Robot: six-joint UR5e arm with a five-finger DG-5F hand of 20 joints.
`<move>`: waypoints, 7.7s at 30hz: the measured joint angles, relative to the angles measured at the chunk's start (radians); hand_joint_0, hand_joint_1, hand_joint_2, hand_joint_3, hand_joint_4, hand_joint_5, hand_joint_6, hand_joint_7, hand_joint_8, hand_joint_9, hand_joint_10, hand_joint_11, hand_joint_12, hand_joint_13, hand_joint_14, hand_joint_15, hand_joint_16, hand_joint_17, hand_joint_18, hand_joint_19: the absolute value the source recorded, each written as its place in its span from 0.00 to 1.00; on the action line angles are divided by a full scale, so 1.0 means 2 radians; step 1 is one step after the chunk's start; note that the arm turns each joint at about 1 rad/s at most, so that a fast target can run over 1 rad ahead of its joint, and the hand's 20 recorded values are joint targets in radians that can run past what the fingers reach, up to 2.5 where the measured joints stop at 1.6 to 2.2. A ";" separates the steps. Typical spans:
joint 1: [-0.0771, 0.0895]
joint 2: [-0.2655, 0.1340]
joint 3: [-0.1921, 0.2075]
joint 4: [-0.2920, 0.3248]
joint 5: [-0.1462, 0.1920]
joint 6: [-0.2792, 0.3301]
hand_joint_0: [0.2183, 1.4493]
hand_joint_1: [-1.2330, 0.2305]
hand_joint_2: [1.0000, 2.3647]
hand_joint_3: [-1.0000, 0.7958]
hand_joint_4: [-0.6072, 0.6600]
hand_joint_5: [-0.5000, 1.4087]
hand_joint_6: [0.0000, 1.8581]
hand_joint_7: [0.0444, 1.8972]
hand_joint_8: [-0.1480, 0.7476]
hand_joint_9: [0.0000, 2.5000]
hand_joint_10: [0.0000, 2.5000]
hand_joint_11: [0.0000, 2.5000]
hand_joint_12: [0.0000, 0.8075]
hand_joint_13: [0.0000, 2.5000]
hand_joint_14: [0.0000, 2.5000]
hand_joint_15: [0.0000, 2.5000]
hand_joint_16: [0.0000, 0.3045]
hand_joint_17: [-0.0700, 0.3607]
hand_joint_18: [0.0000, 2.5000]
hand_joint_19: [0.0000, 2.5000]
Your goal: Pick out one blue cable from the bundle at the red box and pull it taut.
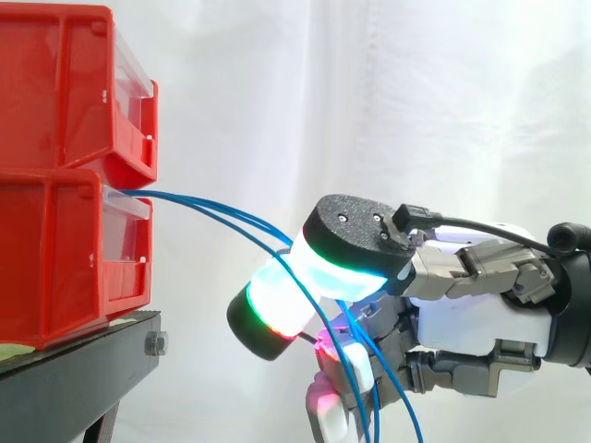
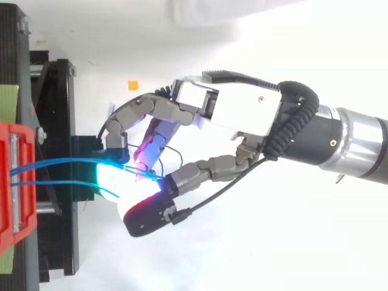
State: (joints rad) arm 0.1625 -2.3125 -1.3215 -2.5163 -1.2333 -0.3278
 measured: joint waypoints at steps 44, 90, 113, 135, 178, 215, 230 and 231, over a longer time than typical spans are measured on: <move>-0.020 0.004 0.037 -0.096 -0.029 0.026 0.30 0.42 0.01 0.38 0.53 0.19 0.47 0.48 0.47 0.52 0.01 0.36 0.46 0.48 0.01 0.28 0.17 0.43 0.40 0.29; -0.043 0.025 0.044 -0.161 -0.068 0.021 0.25 0.57 0.00 0.28 0.54 0.18 0.46 0.46 0.48 0.51 0.01 0.34 0.48 0.47 0.01 0.28 0.18 0.45 0.39 0.31; -0.043 0.025 0.044 -0.122 -0.018 0.019 0.29 0.46 0.01 0.39 0.53 0.18 0.46 0.50 0.47 0.50 0.01 0.35 0.47 0.46 0.01 0.28 0.18 0.44 0.38 0.31; -0.040 0.024 0.044 -0.123 -0.005 0.019 0.38 0.30 0.01 0.36 0.46 0.17 0.51 0.46 0.46 0.47 0.01 0.37 0.45 0.44 0.01 0.28 0.17 0.43 0.38 0.27; -0.038 0.025 0.044 -0.123 -0.006 0.020 0.26 0.60 0.00 0.28 0.54 0.18 0.47 0.45 0.47 0.50 0.01 0.35 0.46 0.45 0.01 0.29 0.17 0.44 0.37 0.30; -0.032 0.025 0.044 -0.142 0.005 0.027 0.23 0.47 0.00 0.28 0.57 0.15 0.49 0.36 0.45 0.44 0.37 0.46 0.40 0.52 0.27 0.53 0.17 0.43 0.40 0.38; -0.029 0.025 0.052 -0.148 0.006 0.092 0.32 0.54 0.01 0.34 0.54 0.16 0.49 0.39 0.43 0.47 0.31 0.51 0.35 0.53 0.26 0.56 0.16 0.41 0.40 0.40; -0.029 0.025 0.055 -0.153 0.006 0.100 0.32 0.53 0.01 0.36 0.54 0.16 0.49 0.39 0.42 0.46 0.31 0.51 0.35 0.53 0.26 0.56 0.16 0.41 0.40 0.39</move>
State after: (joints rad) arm 0.1037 -2.2626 -1.2112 -2.8214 -1.2213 -0.1278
